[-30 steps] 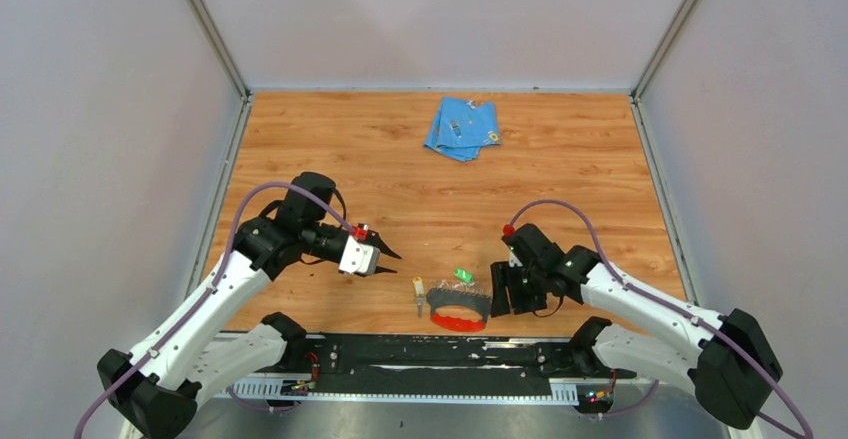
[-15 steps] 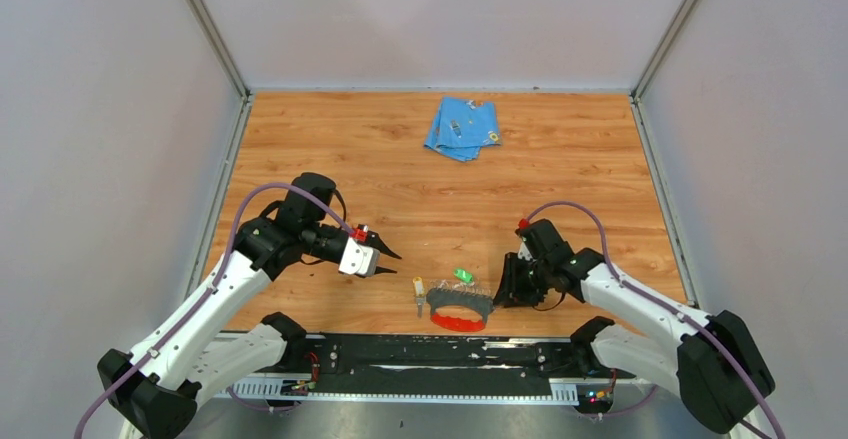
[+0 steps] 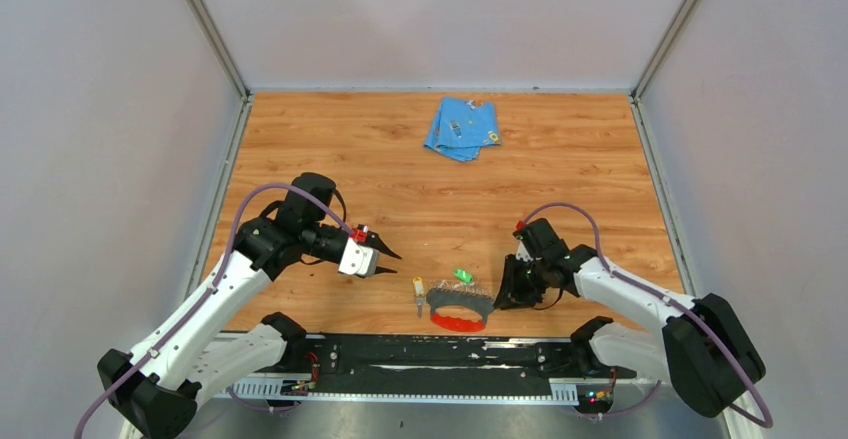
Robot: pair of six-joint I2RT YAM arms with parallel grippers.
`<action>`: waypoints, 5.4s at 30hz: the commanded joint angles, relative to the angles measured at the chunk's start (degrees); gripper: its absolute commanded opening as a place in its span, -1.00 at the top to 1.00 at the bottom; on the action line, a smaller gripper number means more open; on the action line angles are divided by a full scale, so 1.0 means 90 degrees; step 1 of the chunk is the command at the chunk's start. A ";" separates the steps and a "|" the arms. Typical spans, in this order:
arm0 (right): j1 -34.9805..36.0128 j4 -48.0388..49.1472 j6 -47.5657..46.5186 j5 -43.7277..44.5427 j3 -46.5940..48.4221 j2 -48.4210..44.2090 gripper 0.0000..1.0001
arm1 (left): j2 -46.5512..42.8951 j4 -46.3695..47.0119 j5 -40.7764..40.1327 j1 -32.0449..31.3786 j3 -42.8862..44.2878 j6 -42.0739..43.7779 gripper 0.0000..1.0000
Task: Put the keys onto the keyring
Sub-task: Pick up the keyring from the center of the board, then adjust the keyring.
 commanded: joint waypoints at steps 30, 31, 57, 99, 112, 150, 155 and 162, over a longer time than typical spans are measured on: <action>0.3039 -0.2862 -0.4212 0.0824 0.6299 0.0787 1.00 | -0.0345 0.2704 0.0138 -0.0030 0.0290 -0.4278 -0.19; 0.3163 -0.3053 -0.4278 0.0936 0.6596 0.0981 0.99 | -0.0450 0.2870 0.0101 -0.0025 0.0205 -0.4453 -0.24; 0.4312 -0.3906 -0.4938 0.2376 0.8404 0.2226 0.99 | -0.0463 0.2019 0.0419 -0.0253 -0.0303 -0.3358 0.19; 0.4162 -0.1381 -0.4348 0.2399 0.6248 0.0588 0.99 | -0.1716 0.3003 -0.0573 -0.0577 -0.0756 -0.2602 0.25; 0.4156 -0.1180 -0.4504 0.1562 0.6143 0.0421 1.00 | -0.0942 0.4256 -0.0685 -0.0576 -0.0155 -0.5854 -0.13; 0.4156 -0.1065 -0.4622 0.0733 0.6194 0.0514 0.99 | -0.0248 0.2910 0.0428 -0.0586 0.0306 -0.5056 1.00; 0.4153 -0.1045 -0.4540 0.0483 0.6268 0.0570 0.99 | -0.0182 0.2801 -0.0205 -0.0654 0.0272 -0.4760 1.00; 0.4146 -0.1091 -0.4479 0.0588 0.6193 0.0452 0.64 | -0.0313 0.2951 -0.0506 -0.0655 0.0368 -0.4779 1.00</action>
